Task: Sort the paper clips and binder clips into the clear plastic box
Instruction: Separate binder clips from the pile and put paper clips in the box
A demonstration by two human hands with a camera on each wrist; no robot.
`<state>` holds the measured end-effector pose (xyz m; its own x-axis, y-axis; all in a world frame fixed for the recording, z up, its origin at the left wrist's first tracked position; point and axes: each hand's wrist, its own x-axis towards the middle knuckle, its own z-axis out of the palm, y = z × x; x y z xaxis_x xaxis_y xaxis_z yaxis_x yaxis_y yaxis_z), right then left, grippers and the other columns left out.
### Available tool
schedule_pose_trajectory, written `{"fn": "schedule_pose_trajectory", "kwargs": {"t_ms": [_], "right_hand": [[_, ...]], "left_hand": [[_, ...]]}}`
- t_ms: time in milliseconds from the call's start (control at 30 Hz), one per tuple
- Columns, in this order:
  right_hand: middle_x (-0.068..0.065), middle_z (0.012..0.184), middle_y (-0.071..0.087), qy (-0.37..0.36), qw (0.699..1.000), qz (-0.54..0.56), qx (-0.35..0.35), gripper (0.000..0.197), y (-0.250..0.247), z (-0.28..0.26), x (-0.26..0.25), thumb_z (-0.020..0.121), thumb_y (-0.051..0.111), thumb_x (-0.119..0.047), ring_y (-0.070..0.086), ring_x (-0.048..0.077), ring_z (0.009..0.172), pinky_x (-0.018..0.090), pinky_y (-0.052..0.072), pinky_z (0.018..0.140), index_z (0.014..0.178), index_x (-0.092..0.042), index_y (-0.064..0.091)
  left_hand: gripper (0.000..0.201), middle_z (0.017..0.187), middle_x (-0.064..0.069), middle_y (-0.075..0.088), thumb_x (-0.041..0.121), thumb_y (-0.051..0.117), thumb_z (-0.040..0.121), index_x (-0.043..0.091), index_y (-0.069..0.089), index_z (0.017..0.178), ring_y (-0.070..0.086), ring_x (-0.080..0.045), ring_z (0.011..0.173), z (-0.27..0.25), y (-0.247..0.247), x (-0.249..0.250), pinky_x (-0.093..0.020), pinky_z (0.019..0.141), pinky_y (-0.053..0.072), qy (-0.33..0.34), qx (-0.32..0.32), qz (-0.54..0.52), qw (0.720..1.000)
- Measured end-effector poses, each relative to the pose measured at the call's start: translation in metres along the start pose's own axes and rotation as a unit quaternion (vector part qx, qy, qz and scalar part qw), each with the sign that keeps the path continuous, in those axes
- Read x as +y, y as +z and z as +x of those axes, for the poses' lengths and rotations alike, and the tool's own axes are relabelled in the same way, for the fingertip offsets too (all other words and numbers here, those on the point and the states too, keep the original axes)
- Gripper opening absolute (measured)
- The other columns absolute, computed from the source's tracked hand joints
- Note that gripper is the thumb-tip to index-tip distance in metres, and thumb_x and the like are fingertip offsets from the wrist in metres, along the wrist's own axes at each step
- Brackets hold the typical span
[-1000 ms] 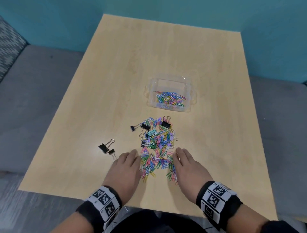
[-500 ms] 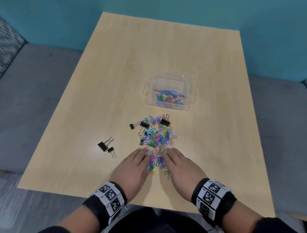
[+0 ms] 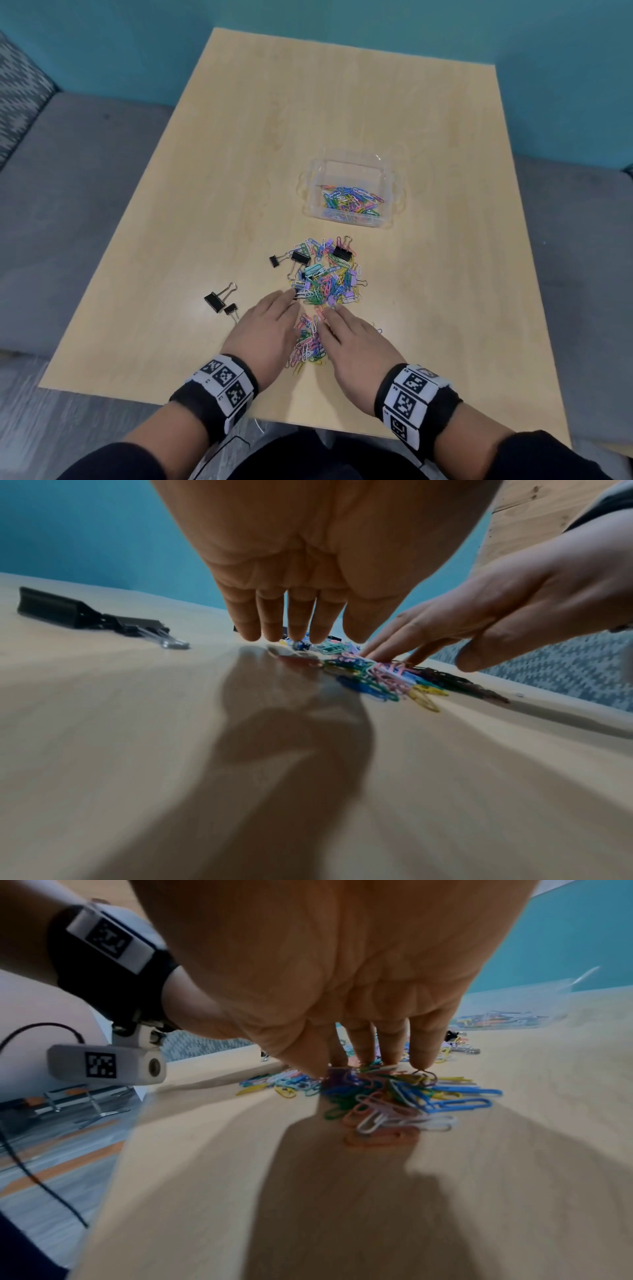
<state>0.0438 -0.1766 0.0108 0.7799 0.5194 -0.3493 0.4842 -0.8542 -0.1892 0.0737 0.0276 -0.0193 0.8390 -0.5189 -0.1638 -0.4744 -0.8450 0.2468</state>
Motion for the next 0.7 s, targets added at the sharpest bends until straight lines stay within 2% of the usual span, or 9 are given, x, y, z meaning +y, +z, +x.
{"fn": "schedule_pose_trajectory", "kwargs": {"t_ms": [100,233,333,400,533,633,700], "right_hand": [[0.018,0.131,0.053,-0.004,1.0,-0.007,-0.003,0.06,-0.001,-0.008,0.001,0.072,0.025,-0.021,0.05,0.038,0.122,0.044,0.049,0.092,0.124,-0.008,0.054],[0.017,0.132,0.052,-0.007,1.0,-0.01,0.013,0.056,-0.005,-0.005,0.004,0.073,0.031,-0.02,0.049,0.038,0.122,0.045,0.049,0.092,0.124,-0.01,0.053],[0.018,0.137,0.048,-0.016,1.0,-0.011,0.019,0.058,-0.008,0.003,0.003,0.072,0.053,-0.017,0.045,0.039,0.125,0.047,0.047,0.095,0.129,-0.007,0.049],[0.018,0.138,0.047,-0.022,0.999,-0.014,0.02,0.062,-0.01,0.008,0.001,0.071,0.06,-0.017,0.044,0.04,0.126,0.048,0.045,0.097,0.131,-0.006,0.048],[0.018,0.148,0.033,-0.042,0.999,-0.017,0.008,0.062,-0.015,0.02,-0.007,0.08,0.054,-0.017,0.029,0.042,0.135,0.051,0.033,0.107,0.139,-0.004,0.037],[0.017,0.15,0.031,-0.061,0.997,-0.046,0.014,0.063,-0.017,0.029,-0.011,0.081,0.056,-0.019,0.027,0.042,0.136,0.053,0.031,0.108,0.139,-0.003,0.038],[0.017,0.153,0.024,-0.066,0.996,-0.067,-0.007,0.064,-0.016,0.033,-0.013,0.084,0.053,-0.021,0.02,0.041,0.139,0.054,0.025,0.11,0.142,-0.004,0.032]], "left_hand": [[0.042,0.124,-0.013,0.061,0.034,0.039,0.091,0.008,0.063,0.113,0.057,-0.033,0.112,0.0,-0.005,-0.002,-0.042,0.093,0.051,0.021,0.03,0.003,0.999],[0.045,0.132,-0.013,0.056,0.034,0.038,0.092,0.007,0.059,0.121,0.054,-0.033,0.117,0.001,-0.005,-0.003,-0.043,0.094,0.049,0.03,0.032,0.012,0.999],[0.049,0.128,-0.011,0.059,0.036,0.036,0.09,0.006,0.063,0.118,0.056,-0.032,0.113,0.003,-0.007,-0.005,-0.041,0.092,0.051,0.016,0.012,0.024,1.0],[0.047,0.129,-0.011,0.057,0.036,0.038,0.091,0.006,0.061,0.119,0.054,-0.032,0.115,0.001,-0.007,-0.007,-0.042,0.093,0.05,0.018,0.0,0.023,1.0],[0.045,0.131,-0.01,0.055,0.033,0.038,0.09,0.008,0.059,0.12,0.051,-0.032,0.117,0.001,-0.009,-0.01,-0.043,0.092,0.049,0.027,-0.017,0.037,0.999],[0.047,0.132,-0.007,0.054,0.032,0.033,0.09,0.01,0.057,0.124,0.05,-0.031,0.12,0.005,-0.009,-0.012,-0.043,0.095,0.047,0.034,-0.032,0.038,0.998],[0.046,0.131,-0.006,0.055,0.032,0.034,0.09,0.01,0.057,0.123,0.051,-0.031,0.119,0.003,-0.009,-0.014,-0.044,0.094,0.047,0.034,-0.029,0.042,0.998]]}}
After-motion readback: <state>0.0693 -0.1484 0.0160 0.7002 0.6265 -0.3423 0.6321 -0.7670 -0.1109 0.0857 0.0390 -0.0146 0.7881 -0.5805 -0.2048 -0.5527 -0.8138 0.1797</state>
